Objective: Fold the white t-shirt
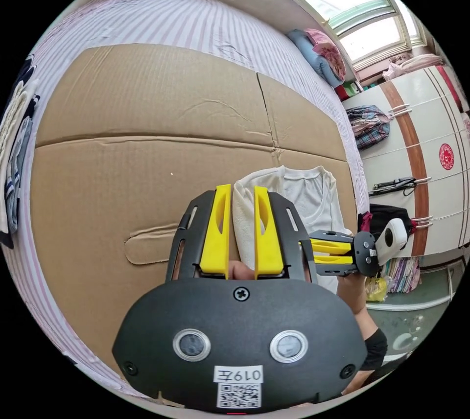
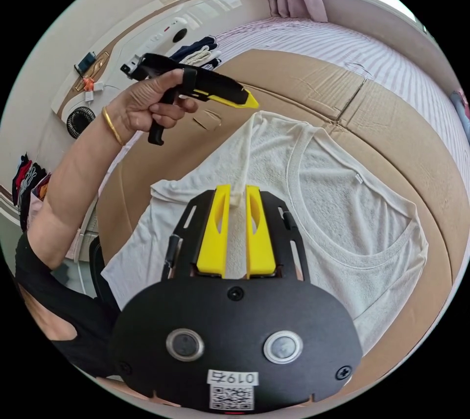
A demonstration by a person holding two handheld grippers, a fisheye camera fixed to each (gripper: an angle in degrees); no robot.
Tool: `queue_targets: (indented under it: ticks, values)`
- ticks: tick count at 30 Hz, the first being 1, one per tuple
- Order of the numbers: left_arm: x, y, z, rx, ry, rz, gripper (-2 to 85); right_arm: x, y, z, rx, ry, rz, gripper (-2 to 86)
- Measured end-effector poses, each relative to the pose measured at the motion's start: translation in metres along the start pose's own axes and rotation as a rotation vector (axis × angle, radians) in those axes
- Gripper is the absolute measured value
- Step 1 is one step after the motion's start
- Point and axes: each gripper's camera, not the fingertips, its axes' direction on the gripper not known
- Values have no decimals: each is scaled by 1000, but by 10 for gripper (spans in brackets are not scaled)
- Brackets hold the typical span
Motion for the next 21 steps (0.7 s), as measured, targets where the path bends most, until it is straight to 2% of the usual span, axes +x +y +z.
queue_targets:
  ticks: [8, 17, 21]
  values:
    - [22, -64, 38, -97, -91, 33, 27, 4, 7, -9, 9, -13, -5, 57]
    - [46, -116, 70, -125, -60, 87, 12, 11, 12, -13, 2, -26, 1, 56]
    - [73, -135, 73, -115, -209, 119, 12, 9, 13, -12, -3, -2, -1, 58]
